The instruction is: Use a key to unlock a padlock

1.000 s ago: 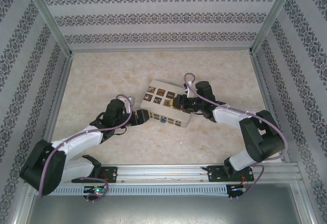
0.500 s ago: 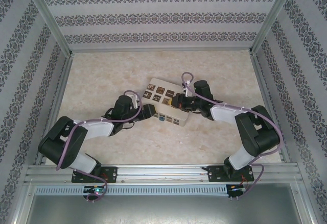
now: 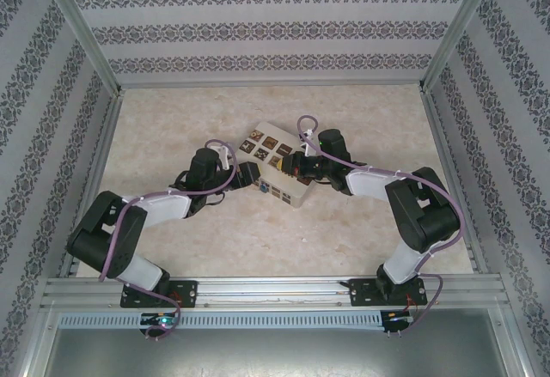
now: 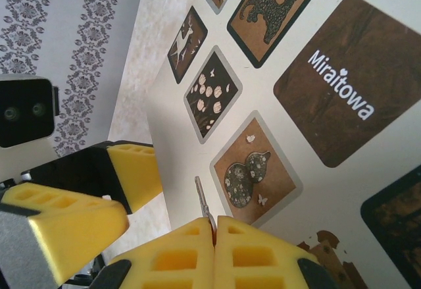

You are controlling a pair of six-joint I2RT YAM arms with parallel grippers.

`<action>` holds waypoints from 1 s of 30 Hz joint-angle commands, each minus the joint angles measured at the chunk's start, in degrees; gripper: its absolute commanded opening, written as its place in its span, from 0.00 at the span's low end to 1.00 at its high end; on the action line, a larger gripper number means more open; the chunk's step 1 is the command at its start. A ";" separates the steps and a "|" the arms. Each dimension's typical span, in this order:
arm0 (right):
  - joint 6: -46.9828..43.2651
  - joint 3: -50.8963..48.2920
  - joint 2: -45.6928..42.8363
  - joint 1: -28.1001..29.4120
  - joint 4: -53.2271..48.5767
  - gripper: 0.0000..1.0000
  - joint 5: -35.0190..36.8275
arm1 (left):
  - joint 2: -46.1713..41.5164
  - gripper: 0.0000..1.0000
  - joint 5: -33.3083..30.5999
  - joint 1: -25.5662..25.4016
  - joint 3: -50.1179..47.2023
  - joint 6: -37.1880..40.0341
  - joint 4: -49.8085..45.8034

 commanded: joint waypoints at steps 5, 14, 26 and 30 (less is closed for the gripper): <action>-1.11 0.54 1.98 0.41 -3.43 0.00 2.74 | -9.14 0.70 0.01 0.50 -3.63 11.54 -7.96; -1.98 0.89 2.07 0.06 -4.31 0.00 2.61 | -12.56 0.69 0.64 0.15 -6.44 22.37 -10.29; -2.16 0.81 2.43 0.11 -4.84 0.00 3.25 | 0.31 0.62 2.37 -3.40 -2.53 21.41 -5.04; -2.16 0.85 2.50 0.14 -4.97 0.00 3.36 | 3.36 0.62 1.47 -4.46 -1.32 21.13 -2.70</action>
